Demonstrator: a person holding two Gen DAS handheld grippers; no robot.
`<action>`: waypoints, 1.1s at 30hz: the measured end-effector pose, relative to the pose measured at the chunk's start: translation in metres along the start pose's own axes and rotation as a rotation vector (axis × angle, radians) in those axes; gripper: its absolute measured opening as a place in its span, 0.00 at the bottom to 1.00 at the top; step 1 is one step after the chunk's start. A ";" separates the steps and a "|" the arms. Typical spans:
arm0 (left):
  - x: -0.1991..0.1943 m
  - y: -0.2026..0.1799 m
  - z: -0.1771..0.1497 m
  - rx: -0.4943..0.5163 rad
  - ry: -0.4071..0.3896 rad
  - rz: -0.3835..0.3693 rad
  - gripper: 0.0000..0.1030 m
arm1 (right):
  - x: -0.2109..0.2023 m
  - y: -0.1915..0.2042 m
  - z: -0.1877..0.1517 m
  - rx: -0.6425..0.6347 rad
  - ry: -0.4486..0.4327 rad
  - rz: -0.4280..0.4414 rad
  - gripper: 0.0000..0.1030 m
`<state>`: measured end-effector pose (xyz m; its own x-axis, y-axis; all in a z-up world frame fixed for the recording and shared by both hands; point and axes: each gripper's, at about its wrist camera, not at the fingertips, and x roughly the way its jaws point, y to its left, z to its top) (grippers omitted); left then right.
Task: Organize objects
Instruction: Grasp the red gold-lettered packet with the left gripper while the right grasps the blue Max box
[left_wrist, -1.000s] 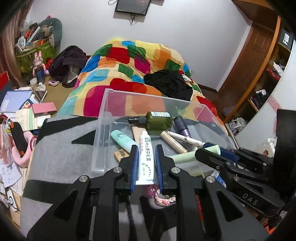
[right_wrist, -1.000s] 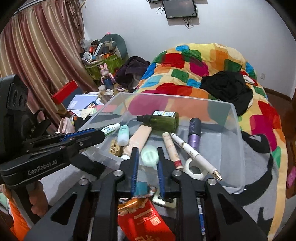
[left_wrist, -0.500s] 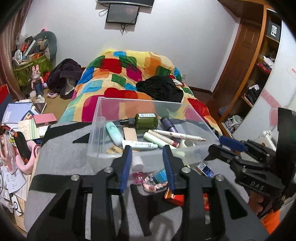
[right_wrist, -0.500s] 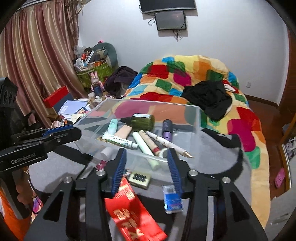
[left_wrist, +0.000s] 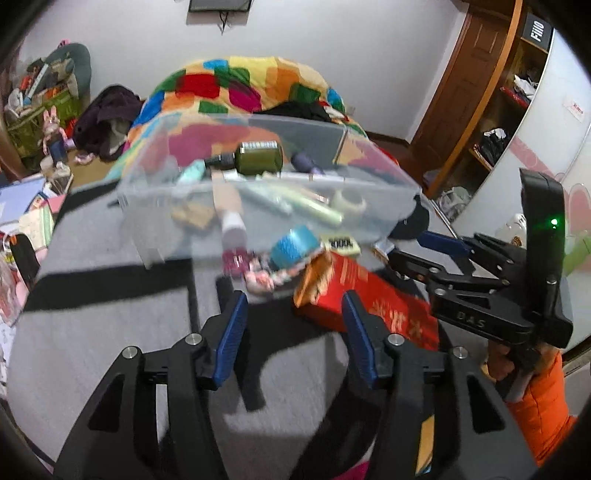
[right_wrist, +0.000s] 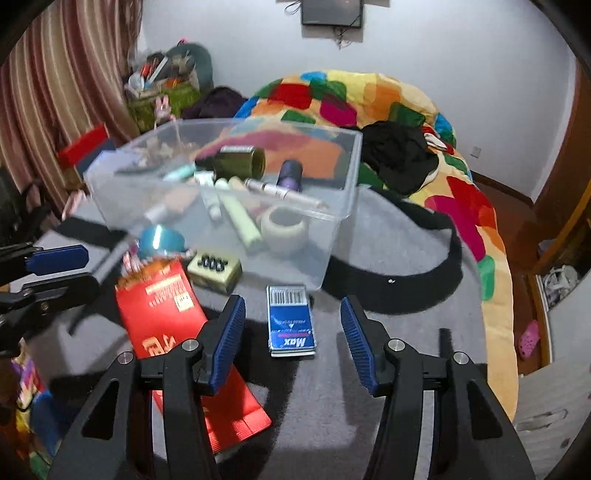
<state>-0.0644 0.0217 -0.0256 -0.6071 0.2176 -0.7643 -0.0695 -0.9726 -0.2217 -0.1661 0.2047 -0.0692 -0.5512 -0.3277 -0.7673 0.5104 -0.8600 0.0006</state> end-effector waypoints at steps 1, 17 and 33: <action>0.001 0.001 -0.004 -0.006 0.010 -0.005 0.56 | 0.002 0.004 -0.001 -0.019 0.004 0.001 0.49; 0.002 0.006 -0.013 -0.039 0.048 -0.007 0.68 | -0.028 0.071 -0.041 -0.224 -0.034 0.110 0.49; 0.039 -0.015 -0.009 0.074 0.039 0.154 0.64 | 0.005 -0.010 -0.011 0.070 0.037 0.012 0.50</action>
<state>-0.0796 0.0457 -0.0573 -0.5840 0.0668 -0.8090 -0.0369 -0.9978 -0.0558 -0.1668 0.2160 -0.0806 -0.5202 -0.3244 -0.7900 0.4684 -0.8819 0.0537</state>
